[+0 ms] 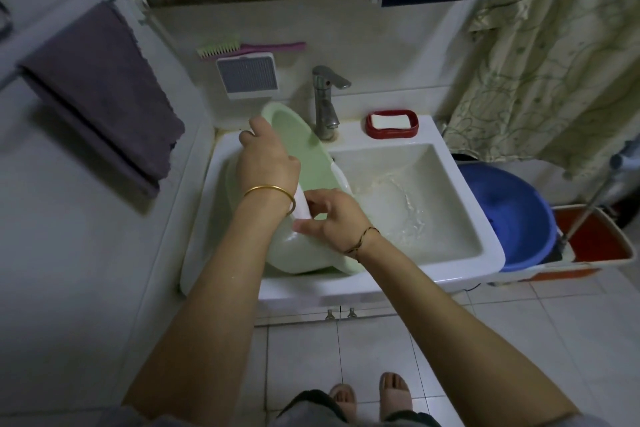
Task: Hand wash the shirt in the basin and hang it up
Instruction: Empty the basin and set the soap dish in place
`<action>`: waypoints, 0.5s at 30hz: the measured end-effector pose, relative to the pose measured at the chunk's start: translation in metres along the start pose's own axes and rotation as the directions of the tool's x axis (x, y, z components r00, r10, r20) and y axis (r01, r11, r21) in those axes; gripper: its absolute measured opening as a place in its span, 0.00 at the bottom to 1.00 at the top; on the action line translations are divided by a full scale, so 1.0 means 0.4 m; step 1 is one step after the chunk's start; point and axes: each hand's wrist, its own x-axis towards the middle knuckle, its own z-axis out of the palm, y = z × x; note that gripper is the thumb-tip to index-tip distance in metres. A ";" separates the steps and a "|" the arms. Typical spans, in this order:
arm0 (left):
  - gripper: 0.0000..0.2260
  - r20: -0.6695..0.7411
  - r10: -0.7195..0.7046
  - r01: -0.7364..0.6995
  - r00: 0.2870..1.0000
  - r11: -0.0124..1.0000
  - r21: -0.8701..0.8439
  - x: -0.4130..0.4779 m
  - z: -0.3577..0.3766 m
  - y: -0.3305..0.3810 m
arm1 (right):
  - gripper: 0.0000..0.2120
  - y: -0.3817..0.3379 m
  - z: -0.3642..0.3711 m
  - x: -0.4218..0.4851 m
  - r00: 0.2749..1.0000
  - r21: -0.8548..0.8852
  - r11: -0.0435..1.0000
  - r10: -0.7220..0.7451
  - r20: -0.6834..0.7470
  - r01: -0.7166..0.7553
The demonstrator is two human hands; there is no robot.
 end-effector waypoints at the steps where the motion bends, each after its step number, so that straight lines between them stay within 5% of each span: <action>1: 0.22 -0.003 -0.001 0.000 1.000 1.000 -0.009 0.001 -0.002 0.002 | 0.14 -0.001 -0.002 0.001 1.000 0.018 1.000 -0.002 -0.002 0.002; 15: 0.31 0.069 0.182 -0.164 0.981 0.964 -0.211 -0.015 -0.052 0.068 | 0.13 -0.006 -0.036 -0.011 1.000 0.392 0.920 -0.019 -0.003 0.019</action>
